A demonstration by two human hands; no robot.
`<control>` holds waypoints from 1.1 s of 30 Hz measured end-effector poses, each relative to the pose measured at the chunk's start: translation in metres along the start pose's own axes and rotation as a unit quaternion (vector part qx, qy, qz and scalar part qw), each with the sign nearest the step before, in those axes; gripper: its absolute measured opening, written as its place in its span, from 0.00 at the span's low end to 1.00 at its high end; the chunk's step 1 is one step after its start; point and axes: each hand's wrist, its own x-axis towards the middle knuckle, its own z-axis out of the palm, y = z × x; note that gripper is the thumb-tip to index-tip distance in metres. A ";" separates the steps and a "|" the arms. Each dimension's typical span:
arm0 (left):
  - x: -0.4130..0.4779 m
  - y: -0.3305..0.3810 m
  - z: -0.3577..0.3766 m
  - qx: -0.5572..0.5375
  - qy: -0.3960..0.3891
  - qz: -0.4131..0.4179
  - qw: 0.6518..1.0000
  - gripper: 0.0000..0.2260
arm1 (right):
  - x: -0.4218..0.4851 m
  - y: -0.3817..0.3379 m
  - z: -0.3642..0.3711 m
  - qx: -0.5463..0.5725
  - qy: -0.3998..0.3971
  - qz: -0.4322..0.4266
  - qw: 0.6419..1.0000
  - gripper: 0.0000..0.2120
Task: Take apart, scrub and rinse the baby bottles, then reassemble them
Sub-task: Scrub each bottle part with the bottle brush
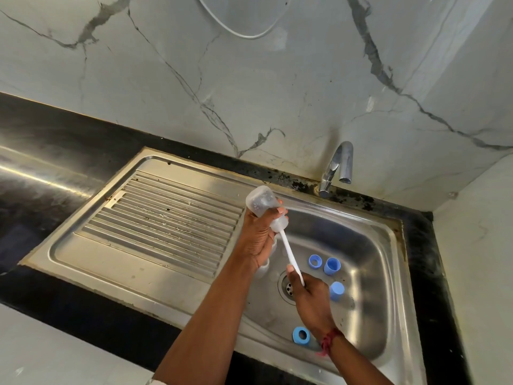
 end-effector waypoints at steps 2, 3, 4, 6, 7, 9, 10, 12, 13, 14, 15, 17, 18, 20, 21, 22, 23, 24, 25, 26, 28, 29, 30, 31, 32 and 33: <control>0.001 0.003 -0.005 0.063 0.009 0.016 0.998 0.16 | 0.001 -0.002 -0.002 -0.012 -0.019 0.007 1.000 0.27; 0.002 0.004 -0.008 0.093 0.017 0.023 0.995 0.15 | 0.002 -0.003 -0.003 -0.023 -0.033 0.008 0.999 0.27; 0.003 0.003 -0.012 0.119 0.026 0.028 0.992 0.17 | 0.004 -0.003 -0.005 -0.038 -0.047 0.012 0.998 0.27; 0.005 0.000 -0.021 0.153 0.038 0.028 0.987 0.23 | 0.007 -0.002 -0.011 -0.078 -0.071 0.015 0.994 0.27; 0.006 -0.001 -0.025 0.162 0.039 0.024 0.986 0.25 | 0.008 -0.001 -0.015 -0.100 -0.081 0.010 0.992 0.27; 0.005 -0.002 -0.029 0.163 0.035 0.009 0.986 0.29 | 0.010 0.003 -0.023 -0.143 -0.094 -0.002 0.985 0.28; 0.004 -0.003 -0.031 0.157 0.035 -0.002 0.987 0.30 | 0.011 0.003 -0.028 -0.162 -0.102 -0.007 0.982 0.28; 0.003 -0.004 -0.033 0.139 0.034 -0.023 0.989 0.33 | 0.014 0.002 -0.035 -0.183 -0.119 -0.011 0.976 0.28; 0.004 -0.004 -0.034 0.126 0.034 -0.036 0.991 0.34 | 0.015 0.002 -0.038 -0.191 -0.124 -0.011 0.974 0.29; 0.004 -0.005 -0.035 0.110 0.034 -0.050 0.992 0.34 | 0.016 0.001 -0.041 -0.203 -0.126 -0.012 0.971 0.29; 0.004 -0.005 -0.036 0.093 0.035 -0.063 0.993 0.33 | 0.017 0.001 -0.044 -0.221 -0.126 -0.015 0.967 0.28; 0.005 -0.006 -0.038 0.062 0.034 -0.082 0.994 0.30 | 0.019 0.003 -0.049 -0.260 -0.121 -0.021 0.958 0.27; 0.005 -0.007 -0.040 0.039 0.034 -0.087 0.995 0.28 | 0.019 0.004 -0.051 -0.274 -0.116 -0.025 0.954 0.26; 0.005 -0.008 -0.045 -0.015 0.046 -0.093 0.994 0.25 | 0.021 0.006 -0.054 -0.299 -0.102 -0.038 0.948 0.26; 0.005 -0.008 -0.048 -0.037 0.052 -0.092 0.994 0.26 | 0.022 0.006 -0.055 -0.304 -0.100 -0.039 0.947 0.26; 0.005 -0.010 -0.050 -0.054 0.056 -0.089 0.993 0.28 | 0.023 0.005 -0.057 -0.300 -0.103 -0.037 0.948 0.26; 0.005 -0.010 -0.050 -0.071 0.059 -0.085 0.992 0.30 | 0.024 0.005 -0.058 -0.287 -0.110 -0.033 0.951 0.26; 0.005 -0.012 -0.050 -0.087 0.063 -0.079 0.991 0.30 | 0.024 0.004 -0.058 -0.266 -0.118 -0.026 0.957 0.26; 0.004 -0.012 -0.048 -0.105 0.067 -0.072 0.990 0.29 | 0.023 0.003 -0.057 -0.236 -0.126 -0.018 0.963 0.26; 0.004 -0.012 -0.045 -0.121 0.064 -0.067 0.988 0.28 | 0.022 0.001 -0.055 -0.199 -0.130 -0.011 0.971 0.26; 0.006 -0.010 -0.037 -0.153 0.044 -0.066 0.985 0.27 | 0.018 -0.004 -0.050 -0.122 -0.130 0.008 0.984 0.27; 0.007 -0.008 -0.033 -0.164 0.028 -0.068 0.984 0.28 | 0.016 -0.008 -0.048 -0.085 -0.136 0.024 0.987 0.27; 0.009 -0.006 -0.029 -0.172 0.013 -0.068 0.983 0.28 | 0.015 -0.011 -0.046 -0.045 -0.153 0.050 0.986 0.26; 0.010 -0.003 -0.028 -0.178 0.001 -0.067 0.982 0.28 | 0.013 -0.014 -0.045 -0.004 -0.181 0.082 0.980 0.25; 0.012 -0.002 -0.026 -0.180 -0.006 -0.064 0.982 0.27 | 0.011 -0.017 -0.045 0.027 -0.214 0.114 0.970 0.25; 0.012 0.000 -0.025 -0.183 -0.011 -0.061 0.981 0.25 | 0.010 -0.019 -0.046 0.047 -0.244 0.134 0.959 0.25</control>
